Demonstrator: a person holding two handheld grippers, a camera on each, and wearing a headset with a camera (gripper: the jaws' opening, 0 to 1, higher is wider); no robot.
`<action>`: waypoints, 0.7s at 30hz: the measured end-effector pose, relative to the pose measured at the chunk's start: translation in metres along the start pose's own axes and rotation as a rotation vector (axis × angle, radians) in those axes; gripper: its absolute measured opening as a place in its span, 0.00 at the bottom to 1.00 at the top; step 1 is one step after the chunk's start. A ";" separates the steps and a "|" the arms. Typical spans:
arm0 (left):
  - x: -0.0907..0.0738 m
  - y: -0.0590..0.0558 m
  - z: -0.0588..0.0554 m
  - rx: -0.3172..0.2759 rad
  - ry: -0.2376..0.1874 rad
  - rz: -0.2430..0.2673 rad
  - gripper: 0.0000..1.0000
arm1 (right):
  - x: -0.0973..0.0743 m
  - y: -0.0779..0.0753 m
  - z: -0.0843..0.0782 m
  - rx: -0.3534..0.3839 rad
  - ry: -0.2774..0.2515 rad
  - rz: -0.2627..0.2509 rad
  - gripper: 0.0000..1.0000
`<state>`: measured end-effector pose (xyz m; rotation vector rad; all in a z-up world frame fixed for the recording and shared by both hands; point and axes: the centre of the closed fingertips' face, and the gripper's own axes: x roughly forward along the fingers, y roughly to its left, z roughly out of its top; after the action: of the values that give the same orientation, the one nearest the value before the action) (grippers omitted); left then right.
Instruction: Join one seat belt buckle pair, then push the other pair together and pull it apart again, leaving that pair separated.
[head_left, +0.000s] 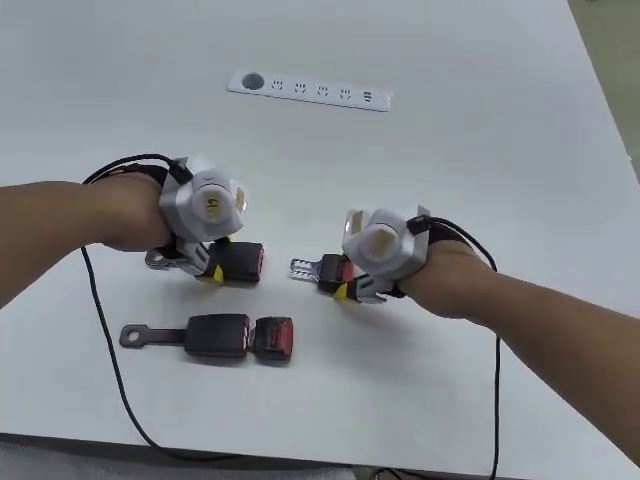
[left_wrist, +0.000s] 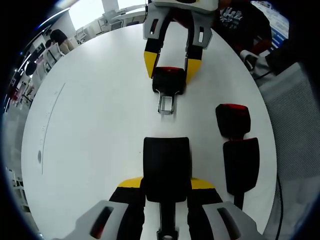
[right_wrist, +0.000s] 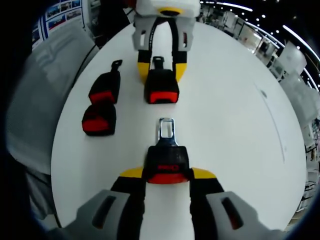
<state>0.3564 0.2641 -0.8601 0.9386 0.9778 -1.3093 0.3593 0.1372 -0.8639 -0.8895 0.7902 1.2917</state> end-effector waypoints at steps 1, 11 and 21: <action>0.000 0.000 0.000 0.000 0.000 0.000 0.33 | 0.001 0.000 0.002 0.001 -0.001 0.000 0.34; 0.001 0.001 0.001 -0.004 -0.011 0.001 0.33 | 0.012 -0.003 0.023 0.000 -0.016 0.012 0.34; 0.001 0.000 0.001 0.005 0.009 -0.002 0.33 | 0.015 0.002 0.034 -0.031 -0.039 0.016 0.34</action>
<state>0.3565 0.2625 -0.8608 0.9479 0.9828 -1.3115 0.3587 0.1744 -0.8614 -0.8816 0.7496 1.3353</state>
